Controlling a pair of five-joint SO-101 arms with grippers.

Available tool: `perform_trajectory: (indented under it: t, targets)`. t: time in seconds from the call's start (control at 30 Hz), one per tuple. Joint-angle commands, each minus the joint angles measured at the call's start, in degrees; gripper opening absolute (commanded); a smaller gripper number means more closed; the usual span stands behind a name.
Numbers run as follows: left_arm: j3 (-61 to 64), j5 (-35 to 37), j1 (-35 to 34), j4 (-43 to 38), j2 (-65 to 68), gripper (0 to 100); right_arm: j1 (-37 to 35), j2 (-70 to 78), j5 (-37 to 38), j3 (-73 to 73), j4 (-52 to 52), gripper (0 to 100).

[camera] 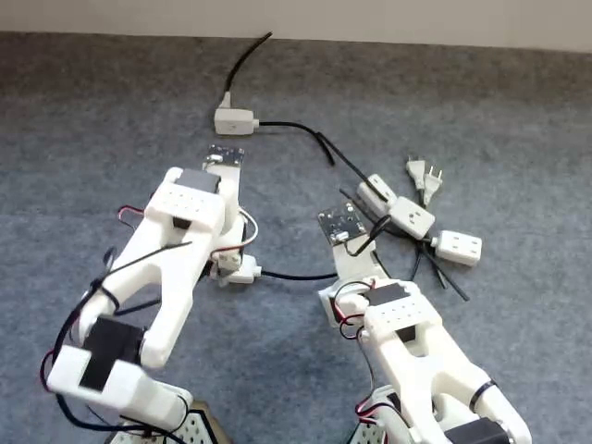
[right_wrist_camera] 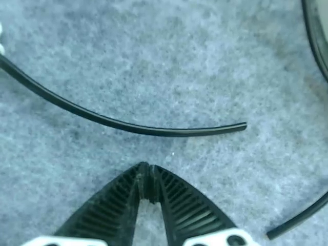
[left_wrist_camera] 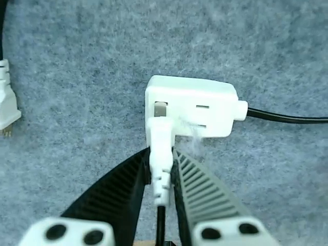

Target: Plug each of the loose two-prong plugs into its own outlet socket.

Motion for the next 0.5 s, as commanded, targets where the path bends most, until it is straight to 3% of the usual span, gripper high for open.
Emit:
perform_trajectory:
  t: [0.0,0.23,0.47]
  targets:
    - [-11.65,-3.69,-4.26,6.07,7.96,1,-0.4,-0.13,-0.44,0.13,-0.66,0.9]
    - [-31.87,-9.23,-5.85,23.47,20.44,1,-0.4,-0.04,-0.35,0.13,-0.66,0.9]
    - [-35.56,-10.81,-5.93,24.44,28.7,1,-0.4,0.04,-0.35,0.13,-0.66,0.9]
